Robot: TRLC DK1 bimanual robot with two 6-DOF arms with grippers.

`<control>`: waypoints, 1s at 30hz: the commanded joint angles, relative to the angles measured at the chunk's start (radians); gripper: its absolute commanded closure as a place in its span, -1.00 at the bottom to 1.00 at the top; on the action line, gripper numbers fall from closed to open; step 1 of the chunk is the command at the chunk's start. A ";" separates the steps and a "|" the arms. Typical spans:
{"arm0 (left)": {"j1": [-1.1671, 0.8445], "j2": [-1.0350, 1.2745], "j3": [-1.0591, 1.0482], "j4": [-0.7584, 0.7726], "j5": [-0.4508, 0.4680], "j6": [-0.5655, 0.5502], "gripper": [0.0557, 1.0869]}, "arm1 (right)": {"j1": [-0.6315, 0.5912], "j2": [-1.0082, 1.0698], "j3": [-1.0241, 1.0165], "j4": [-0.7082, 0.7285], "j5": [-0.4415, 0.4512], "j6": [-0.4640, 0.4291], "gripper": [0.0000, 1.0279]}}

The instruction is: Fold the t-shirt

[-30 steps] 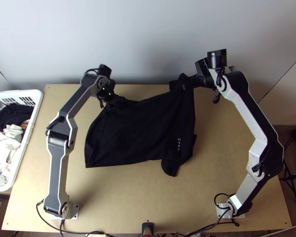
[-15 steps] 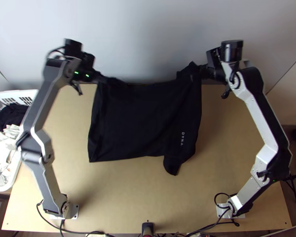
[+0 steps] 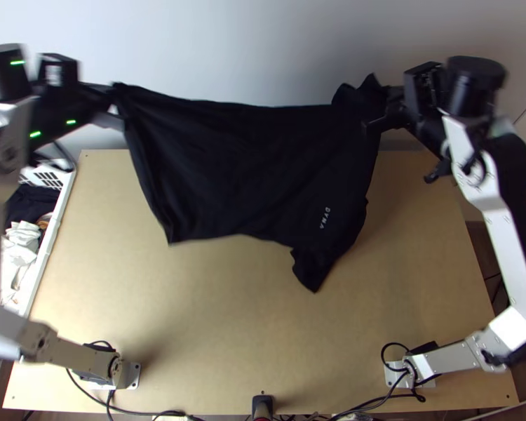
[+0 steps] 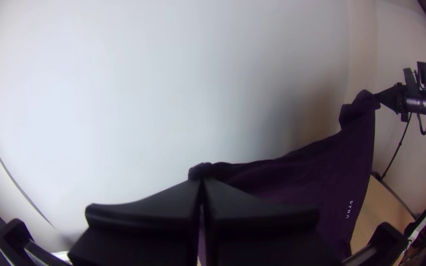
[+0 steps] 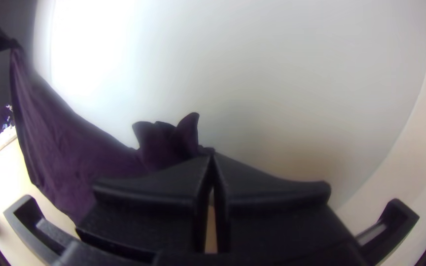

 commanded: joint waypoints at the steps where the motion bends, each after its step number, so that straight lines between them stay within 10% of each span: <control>1: 0.022 -0.205 -0.007 0.035 -0.027 0.028 0.93 | 0.089 -0.147 0.002 0.030 0.101 -0.093 0.95; 19: 0.024 -0.639 0.001 -0.098 0.016 0.104 0.93 | 0.256 -0.532 0.019 -0.122 0.206 -0.352 0.95; 30: 0.240 -0.737 -0.070 -0.284 0.263 0.118 0.93 | 0.239 -0.632 -0.006 -0.442 0.180 -0.171 0.95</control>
